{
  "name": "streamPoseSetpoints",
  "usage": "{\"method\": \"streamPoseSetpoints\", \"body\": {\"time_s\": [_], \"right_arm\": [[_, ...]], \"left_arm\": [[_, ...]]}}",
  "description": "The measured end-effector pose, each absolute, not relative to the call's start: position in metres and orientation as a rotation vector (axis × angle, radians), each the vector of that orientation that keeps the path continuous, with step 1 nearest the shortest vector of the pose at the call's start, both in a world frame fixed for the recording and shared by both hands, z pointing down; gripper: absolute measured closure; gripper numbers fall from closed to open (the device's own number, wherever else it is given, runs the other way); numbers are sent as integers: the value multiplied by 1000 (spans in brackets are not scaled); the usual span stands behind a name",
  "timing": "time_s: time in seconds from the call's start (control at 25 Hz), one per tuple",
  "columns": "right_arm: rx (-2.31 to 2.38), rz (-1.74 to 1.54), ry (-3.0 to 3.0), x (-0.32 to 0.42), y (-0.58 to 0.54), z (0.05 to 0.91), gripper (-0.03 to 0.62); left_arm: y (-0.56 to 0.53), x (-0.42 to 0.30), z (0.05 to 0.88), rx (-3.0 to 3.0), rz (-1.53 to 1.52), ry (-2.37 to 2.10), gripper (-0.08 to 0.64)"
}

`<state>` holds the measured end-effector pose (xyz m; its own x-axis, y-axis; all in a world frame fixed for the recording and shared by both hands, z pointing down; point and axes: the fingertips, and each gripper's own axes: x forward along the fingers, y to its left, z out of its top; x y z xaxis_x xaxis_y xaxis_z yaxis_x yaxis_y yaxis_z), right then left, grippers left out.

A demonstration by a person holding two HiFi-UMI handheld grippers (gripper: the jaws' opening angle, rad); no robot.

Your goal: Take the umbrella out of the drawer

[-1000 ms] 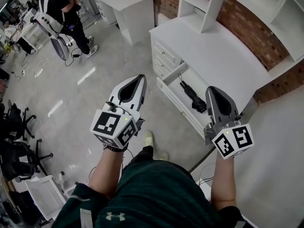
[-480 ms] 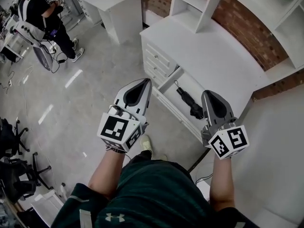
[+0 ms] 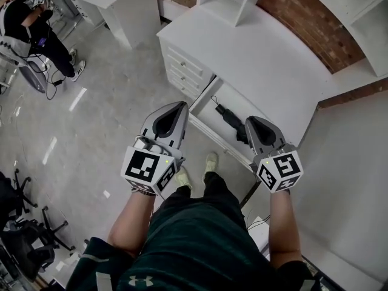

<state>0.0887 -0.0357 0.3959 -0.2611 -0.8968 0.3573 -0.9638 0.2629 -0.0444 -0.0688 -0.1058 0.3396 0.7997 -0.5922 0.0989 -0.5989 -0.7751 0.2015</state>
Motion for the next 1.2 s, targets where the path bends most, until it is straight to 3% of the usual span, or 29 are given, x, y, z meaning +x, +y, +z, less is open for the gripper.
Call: {"method": "streamPoseSetpoints", "body": {"time_s": [0.68,1.2], "right_arm": [[1411,523,-2207,136,-88,543,584],[1080,714,-2058,162,-74,688,494]], "left_arm": [[-163,5,437,2640,222,-994,554],[-179,62,515,2567,350,-954,554]]}}
